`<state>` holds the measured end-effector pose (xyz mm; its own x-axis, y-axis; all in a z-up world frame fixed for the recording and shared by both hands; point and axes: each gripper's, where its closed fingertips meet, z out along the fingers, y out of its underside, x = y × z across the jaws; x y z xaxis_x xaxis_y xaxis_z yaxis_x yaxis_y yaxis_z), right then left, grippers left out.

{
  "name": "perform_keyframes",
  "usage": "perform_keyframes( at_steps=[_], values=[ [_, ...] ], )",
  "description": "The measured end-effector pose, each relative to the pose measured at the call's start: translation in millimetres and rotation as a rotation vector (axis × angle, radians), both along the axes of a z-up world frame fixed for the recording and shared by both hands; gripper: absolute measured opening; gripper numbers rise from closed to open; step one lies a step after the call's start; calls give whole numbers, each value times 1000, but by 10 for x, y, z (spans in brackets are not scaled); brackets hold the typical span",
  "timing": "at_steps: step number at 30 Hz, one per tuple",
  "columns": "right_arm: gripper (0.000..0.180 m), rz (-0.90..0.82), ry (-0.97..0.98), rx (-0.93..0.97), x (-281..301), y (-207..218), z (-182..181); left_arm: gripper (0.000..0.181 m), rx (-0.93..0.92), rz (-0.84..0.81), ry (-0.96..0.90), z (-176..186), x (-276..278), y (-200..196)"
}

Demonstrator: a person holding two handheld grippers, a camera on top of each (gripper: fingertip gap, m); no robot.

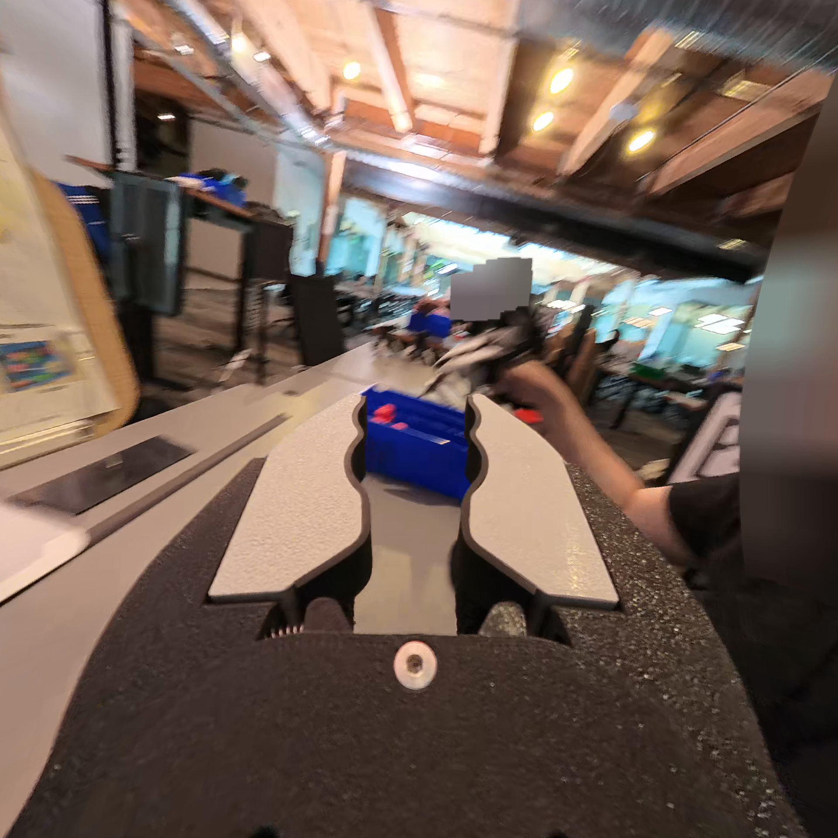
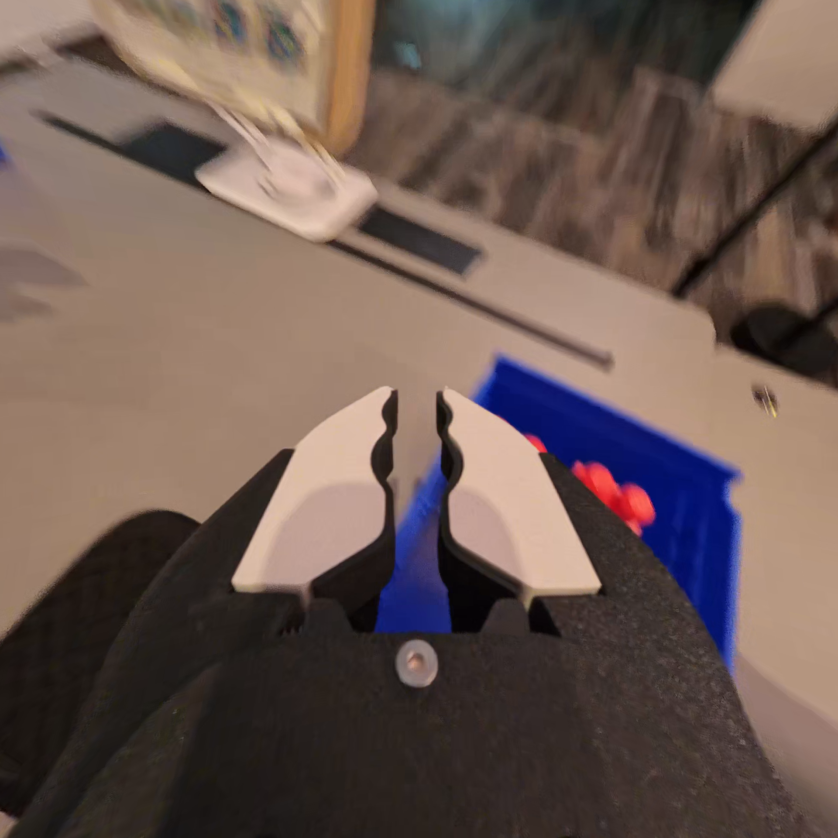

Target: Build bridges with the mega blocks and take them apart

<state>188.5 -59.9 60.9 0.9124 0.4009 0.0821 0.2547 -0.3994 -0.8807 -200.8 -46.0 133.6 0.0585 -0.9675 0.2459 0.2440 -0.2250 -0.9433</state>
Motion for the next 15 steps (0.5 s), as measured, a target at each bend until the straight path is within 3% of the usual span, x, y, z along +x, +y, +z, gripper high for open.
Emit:
perform_keyframes(
  at_steps=[1, 4, 8, 11, 15],
  values=[
    [16, 65, 34, 74, -253, -7, 213, 42, 9, 38, 25, -37, -11, 55],
    [16, 243, 50, 259, -968, -21, 647, 51, 10, 146, 63, -92, -68, 222],
    [7, 298, -73, 522, -1571, 147, 1054, 54, -7, 213, 75, -122, -162, 346],
    [14, 374, 12, 496, -2046, 309, 1138, 54, -4, 323, 136, -202, -280, 506],
    [17, 436, 136, 381, -2517, 532, 976, 49, -29, 406, 189, -252, -454, 618]
  ],
)
